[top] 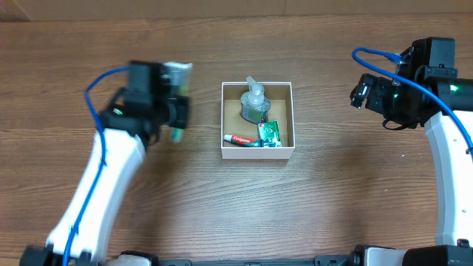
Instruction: Pack container
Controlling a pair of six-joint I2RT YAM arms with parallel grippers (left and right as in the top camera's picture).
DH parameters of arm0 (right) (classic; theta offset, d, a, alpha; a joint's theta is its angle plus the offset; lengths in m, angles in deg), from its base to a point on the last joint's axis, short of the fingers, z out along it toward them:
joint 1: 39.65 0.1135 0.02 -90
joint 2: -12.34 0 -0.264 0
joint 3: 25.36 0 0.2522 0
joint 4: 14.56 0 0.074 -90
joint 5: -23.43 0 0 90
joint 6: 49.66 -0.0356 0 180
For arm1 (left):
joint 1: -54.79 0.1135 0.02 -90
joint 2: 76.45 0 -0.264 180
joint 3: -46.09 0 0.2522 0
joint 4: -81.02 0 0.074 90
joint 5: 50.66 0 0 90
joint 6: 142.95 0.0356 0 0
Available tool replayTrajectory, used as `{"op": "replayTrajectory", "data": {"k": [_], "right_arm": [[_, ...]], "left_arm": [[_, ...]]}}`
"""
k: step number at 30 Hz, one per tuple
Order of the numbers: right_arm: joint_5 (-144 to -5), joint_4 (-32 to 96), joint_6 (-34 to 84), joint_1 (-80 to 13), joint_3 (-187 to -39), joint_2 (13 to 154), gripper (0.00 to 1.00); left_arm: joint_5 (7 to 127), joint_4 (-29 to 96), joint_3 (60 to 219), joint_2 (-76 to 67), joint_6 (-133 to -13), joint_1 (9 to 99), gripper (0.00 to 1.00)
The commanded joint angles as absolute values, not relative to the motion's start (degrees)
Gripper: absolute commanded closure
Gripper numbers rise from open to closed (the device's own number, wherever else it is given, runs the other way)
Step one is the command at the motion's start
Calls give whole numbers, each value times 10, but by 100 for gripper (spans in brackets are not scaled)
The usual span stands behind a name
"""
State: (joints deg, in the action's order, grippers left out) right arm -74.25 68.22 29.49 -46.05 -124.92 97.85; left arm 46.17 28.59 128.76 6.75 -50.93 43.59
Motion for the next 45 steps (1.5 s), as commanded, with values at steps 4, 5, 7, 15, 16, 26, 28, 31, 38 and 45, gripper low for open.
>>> {"op": "replayTrajectory", "data": {"k": [4, 5, 7, 15, 16, 26, 28, 31, 38, 45], "right_arm": [[-746, 679, 297, -462, -1250, 979, 0], [-746, 679, 297, -462, -1250, 982, 0], [-746, 679, 297, -462, -1249, 986, 0], [-746, 681, 297, -462, -1249, 993, 0], [-746, 681, 297, -462, -1249, 993, 0], [-746, 682, 297, -462, -1249, 993, 0], [-746, 683, 297, -462, -1249, 993, 0], [-746, 681, 297, -461, -1249, 993, 0], [-747, 647, 314, -424, -1250, 993, 0], [-705, 528, 333, -340, -1250, 993, 0]], "left_arm": [[382, 346, 1295, 35, -328, 220, 96], [378, 346, 1295, 49, -311, 198, 96], [378, 350, 1295, 80, -296, 179, 96], [376, 406, 1295, 172, -287, 173, 96], [376, 412, 1295, 176, -287, 173, 96], [372, 416, 1296, 160, -319, 173, 40], [352, 413, 1296, 130, -366, 173, 40], [232, 399, 1296, 48, -479, 181, 33], [255, 311, 1296, -38, -610, 351, 8], [304, 296, 1295, -26, -688, 466, 0]]}}
